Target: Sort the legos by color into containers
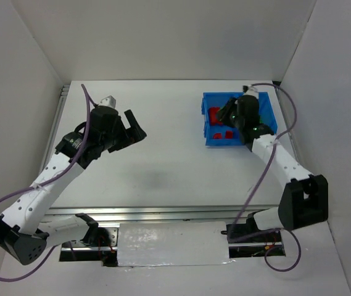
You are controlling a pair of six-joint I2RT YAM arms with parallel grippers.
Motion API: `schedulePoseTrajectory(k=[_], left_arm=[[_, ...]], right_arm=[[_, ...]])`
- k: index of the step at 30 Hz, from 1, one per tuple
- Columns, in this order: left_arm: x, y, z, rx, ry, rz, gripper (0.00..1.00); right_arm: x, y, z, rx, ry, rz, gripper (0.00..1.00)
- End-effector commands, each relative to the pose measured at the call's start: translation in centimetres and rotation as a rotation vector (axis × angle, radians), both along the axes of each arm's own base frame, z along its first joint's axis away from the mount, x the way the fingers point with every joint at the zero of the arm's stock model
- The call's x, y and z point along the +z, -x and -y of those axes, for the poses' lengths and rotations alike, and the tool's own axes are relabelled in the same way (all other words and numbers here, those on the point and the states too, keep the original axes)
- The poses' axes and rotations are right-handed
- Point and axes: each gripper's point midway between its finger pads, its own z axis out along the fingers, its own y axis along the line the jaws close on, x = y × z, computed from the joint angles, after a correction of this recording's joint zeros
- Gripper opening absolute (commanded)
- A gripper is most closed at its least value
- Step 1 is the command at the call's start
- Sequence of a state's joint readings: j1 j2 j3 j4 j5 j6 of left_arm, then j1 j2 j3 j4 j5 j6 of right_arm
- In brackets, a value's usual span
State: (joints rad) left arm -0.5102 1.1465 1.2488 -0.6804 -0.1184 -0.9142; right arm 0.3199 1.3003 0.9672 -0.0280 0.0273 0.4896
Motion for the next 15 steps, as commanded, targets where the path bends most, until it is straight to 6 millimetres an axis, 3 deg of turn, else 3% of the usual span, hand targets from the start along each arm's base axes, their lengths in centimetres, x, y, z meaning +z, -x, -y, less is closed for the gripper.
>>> schedulePoseTrajectory(k=[1, 2, 3, 4, 5, 7, 9, 10, 12, 14, 15], left_arm=[[0.2, 1.5, -4.6, 0.022, -0.238, 0.029, 0.99], [0.1, 1.9, -5.2, 0.013, -0.269, 0.032, 0.99], [0.2, 2.5, -5.7, 0.009, -0.278, 0.049, 0.99], [0.1, 2.8, -6.0, -0.008, -0.299, 0.058, 1.00], [0.6, 3.4, -6.5, -0.007, -0.301, 0.085, 1.00], [-0.4, 3.8, -7.2, -0.024, -0.345, 0.092, 0.99], [-1.4, 4.1, -8.3, -0.002, -0.382, 0.091, 0.99], [-1.9, 4.2, -8.4, -0.006, -0.395, 0.087, 0.99], [-3.1, 4.4, -8.3, -0.031, -0.406, 0.071, 0.99], [-4.5, 4.6, -8.1, -0.054, -0.414, 0.055, 1.00], [-4.6, 4.3, -7.9, -0.054, -0.408, 0.066, 0.99]], right_arm=[[-4.2, -1.5, 9.8, -0.329, -0.001, -0.272, 0.01], [-3.7, -2.4, 11.4, -0.362, -0.016, -0.268, 0.01], [-4.1, -3.0, 14.5, -0.427, -0.027, -0.282, 0.01], [-5.2, -3.6, 15.6, -0.454, -0.021, -0.315, 0.02], [-4.5, -4.3, 16.6, -0.481, -0.014, -0.310, 0.03], [-4.8, -5.7, 19.4, -0.579, 0.031, -0.326, 0.05], [-6.9, -6.1, 21.2, -0.638, 0.068, -0.399, 0.06], [-6.4, -7.0, 21.4, -0.631, 0.066, -0.392, 0.10], [-7.3, -7.3, 21.6, -0.629, 0.072, -0.427, 0.17], [-8.0, -7.8, 21.3, -0.606, 0.066, -0.437, 0.60], [-8.1, -7.8, 21.2, -0.602, 0.061, -0.439, 0.68]])
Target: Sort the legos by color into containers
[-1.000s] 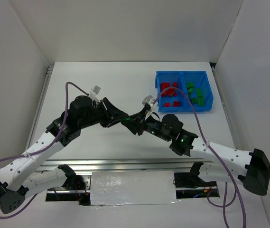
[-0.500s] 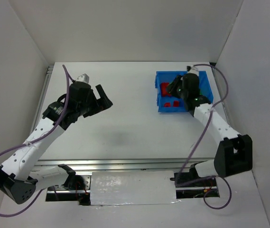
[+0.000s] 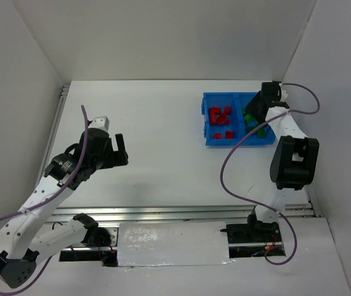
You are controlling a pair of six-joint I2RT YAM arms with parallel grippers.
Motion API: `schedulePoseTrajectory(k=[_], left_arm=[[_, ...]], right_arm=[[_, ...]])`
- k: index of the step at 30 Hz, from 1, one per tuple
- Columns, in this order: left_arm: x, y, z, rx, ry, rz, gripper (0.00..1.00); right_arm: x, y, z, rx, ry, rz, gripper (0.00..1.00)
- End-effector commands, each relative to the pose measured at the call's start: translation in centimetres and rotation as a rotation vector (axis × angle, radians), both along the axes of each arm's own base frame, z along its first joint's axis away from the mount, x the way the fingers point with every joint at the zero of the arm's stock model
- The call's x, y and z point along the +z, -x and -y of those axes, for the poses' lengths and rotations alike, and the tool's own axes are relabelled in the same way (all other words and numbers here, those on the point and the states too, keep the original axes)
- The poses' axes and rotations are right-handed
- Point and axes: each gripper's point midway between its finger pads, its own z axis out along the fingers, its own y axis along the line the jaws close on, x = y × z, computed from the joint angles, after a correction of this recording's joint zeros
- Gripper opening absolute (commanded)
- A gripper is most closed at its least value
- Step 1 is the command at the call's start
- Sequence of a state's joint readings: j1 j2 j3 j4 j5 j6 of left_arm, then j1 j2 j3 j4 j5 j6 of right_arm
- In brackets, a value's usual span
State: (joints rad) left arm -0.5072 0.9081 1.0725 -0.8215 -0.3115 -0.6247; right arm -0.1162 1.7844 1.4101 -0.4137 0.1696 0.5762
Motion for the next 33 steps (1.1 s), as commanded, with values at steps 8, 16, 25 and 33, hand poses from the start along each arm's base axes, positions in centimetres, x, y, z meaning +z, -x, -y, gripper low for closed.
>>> schedulePoseTrajectory(k=[8, 16, 25, 33], left_arm=[[-0.3, -0.8, -1.0, 0.009, -0.065, 0.038, 0.99], [3.3, -1.2, -4.2, 0.169, -0.126, 0.127, 0.99], [7.2, 0.6, -8.6, 0.335, -0.166, 0.247, 1.00], [7.2, 3.7, -10.1, 0.359, -0.032, 0.409, 0.99]], right_arm=[[5.0, 2.0, -1.8, 0.060, -0.012, 0.085, 1.00], [12.9, 14.7, -11.9, 0.410, 0.097, 0.324, 1.00], [17.3, 29.3, -13.3, 0.594, 0.023, 0.535, 1.00], [20.7, 34.4, -10.4, 0.550, 0.032, 0.692, 1.00]])
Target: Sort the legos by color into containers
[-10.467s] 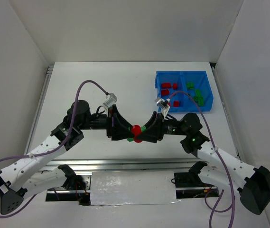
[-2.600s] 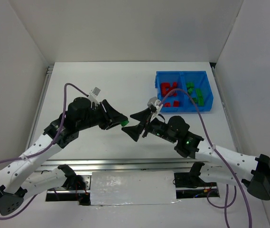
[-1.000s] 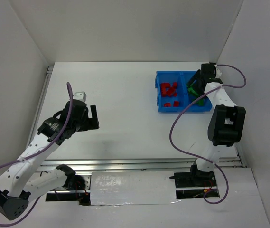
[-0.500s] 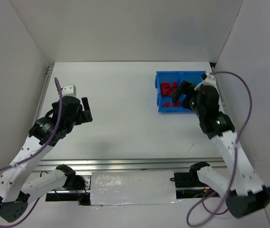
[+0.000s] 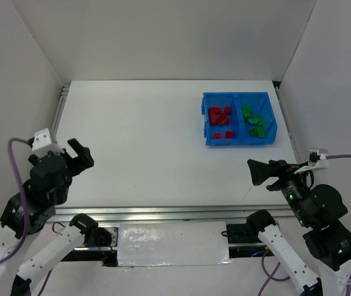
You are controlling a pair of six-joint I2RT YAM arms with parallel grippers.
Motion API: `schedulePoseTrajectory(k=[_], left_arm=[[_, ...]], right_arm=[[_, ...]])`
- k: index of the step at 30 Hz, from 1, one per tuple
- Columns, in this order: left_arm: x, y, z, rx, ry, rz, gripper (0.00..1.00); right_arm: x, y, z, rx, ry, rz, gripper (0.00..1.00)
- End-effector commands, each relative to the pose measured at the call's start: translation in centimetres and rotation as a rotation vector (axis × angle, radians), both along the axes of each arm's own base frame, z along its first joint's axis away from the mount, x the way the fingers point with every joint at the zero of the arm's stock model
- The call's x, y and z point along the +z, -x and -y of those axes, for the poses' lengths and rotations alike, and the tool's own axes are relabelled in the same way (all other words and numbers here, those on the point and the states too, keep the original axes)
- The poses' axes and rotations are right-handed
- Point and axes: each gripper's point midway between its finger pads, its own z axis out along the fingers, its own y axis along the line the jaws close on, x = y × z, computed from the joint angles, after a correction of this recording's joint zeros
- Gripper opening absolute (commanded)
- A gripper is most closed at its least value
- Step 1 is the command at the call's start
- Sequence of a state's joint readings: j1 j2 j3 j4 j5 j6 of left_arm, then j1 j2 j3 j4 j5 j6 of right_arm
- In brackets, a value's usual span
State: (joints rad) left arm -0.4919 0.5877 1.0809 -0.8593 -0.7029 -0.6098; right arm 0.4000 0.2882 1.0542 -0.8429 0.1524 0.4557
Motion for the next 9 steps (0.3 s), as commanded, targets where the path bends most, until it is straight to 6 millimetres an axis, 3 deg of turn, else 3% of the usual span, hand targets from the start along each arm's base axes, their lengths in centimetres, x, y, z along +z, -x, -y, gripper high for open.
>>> schedulePoseTrajectory(k=[1, 9], left_arm=[[-0.42, 0.60, -0.27, -0.003, 0.048, 0.084, 0.99], [0.03, 1.24, -0.27, -0.023, 0.078, 0.128, 1.00]], right_arm=[[-0.35, 0.79, 1.13, -0.034, 0.026, 0.001, 1.00], [-0.88, 0.55, 0.69, -0.020, 0.016, -0.011, 1.00]])
